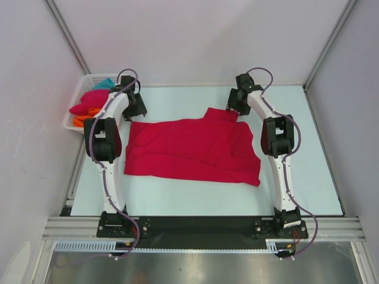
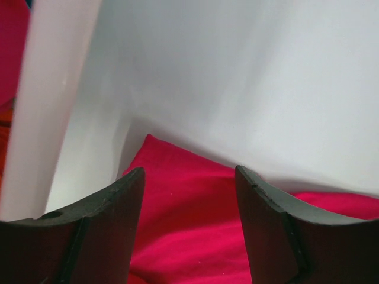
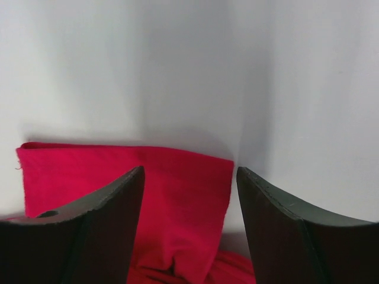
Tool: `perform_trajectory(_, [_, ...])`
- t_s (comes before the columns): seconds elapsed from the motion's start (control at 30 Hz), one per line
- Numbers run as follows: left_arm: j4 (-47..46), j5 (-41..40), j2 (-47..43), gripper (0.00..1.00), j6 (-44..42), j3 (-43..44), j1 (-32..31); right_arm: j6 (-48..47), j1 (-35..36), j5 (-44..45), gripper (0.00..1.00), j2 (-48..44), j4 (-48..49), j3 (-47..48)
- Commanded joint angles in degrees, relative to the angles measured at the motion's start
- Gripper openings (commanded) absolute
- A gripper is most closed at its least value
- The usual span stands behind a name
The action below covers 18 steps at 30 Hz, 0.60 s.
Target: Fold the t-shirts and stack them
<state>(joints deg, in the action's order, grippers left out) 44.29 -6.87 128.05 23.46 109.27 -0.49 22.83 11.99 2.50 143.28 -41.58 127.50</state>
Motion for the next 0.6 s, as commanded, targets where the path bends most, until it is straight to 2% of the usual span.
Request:
perform_trajectory(0.0, [2.29,-9.12,3.7,0.69,0.7,-0.2,3.57,0.29,0.49,-1.01,0.68,2.26,-0.87,1.79])
perform_trajectory(0.2, [1.77,-9.39,3.96,0.68,2.81,-2.74,3.66,-0.24,0.58,-1.1,0.68,2.35,-1.92,1.35])
perform_trajectory(0.37, [0.53,-9.39,3.79,0.68,4.48,-4.33,3.04,-1.12,0.58,-1.45,0.61,1.3,-2.01,-0.15])
perform_trajectory(0.57, [0.7,-7.27,4.05,0.68,5.81,-4.34,2.6,-1.47,0.23,-1.8,0.61,0.16,-2.54,-0.41])
